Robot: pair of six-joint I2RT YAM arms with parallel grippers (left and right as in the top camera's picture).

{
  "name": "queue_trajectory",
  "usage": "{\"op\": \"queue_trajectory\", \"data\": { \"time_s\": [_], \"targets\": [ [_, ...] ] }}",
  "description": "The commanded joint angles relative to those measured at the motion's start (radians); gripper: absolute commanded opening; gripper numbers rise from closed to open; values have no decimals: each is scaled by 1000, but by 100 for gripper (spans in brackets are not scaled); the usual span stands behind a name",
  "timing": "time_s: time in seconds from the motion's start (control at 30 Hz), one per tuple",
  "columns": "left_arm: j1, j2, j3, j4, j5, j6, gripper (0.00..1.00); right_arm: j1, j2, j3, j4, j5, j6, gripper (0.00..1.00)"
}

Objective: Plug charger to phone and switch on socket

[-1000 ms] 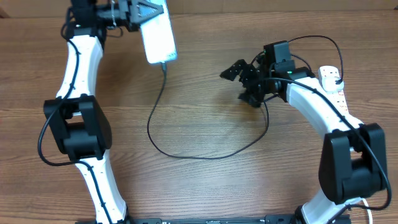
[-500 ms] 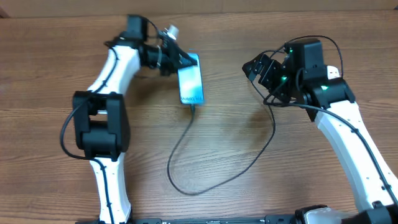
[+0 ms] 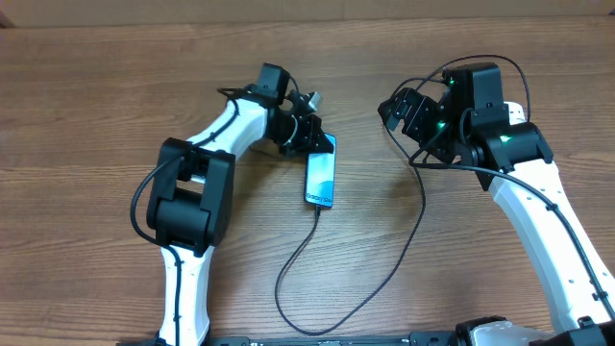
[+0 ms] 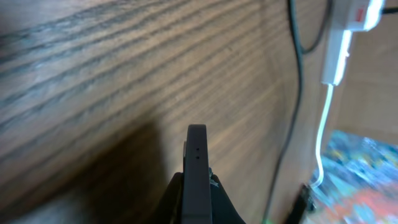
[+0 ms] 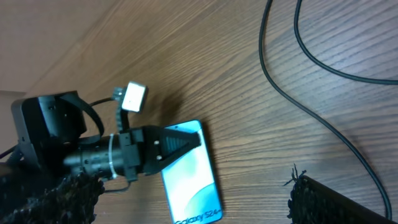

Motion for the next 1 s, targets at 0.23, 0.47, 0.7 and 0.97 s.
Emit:
{"op": "queue_trajectory", "data": {
  "time_s": [0.23, 0.47, 0.7, 0.97],
  "targets": [
    [-10, -7, -24, 90, -141, -230, 4, -1, -21, 12, -33, 15, -39, 100],
    [-10, -7, -24, 91, -158, -243, 4, -1, -21, 12, -32, 15, -39, 100],
    [-10, -7, -24, 90, -160, -244, 4, -1, -21, 12, -33, 14, -39, 100],
    [-10, -7, -24, 78, -159, -243, 10, -1, -21, 12, -33, 14, -39, 100]
  ]
}}
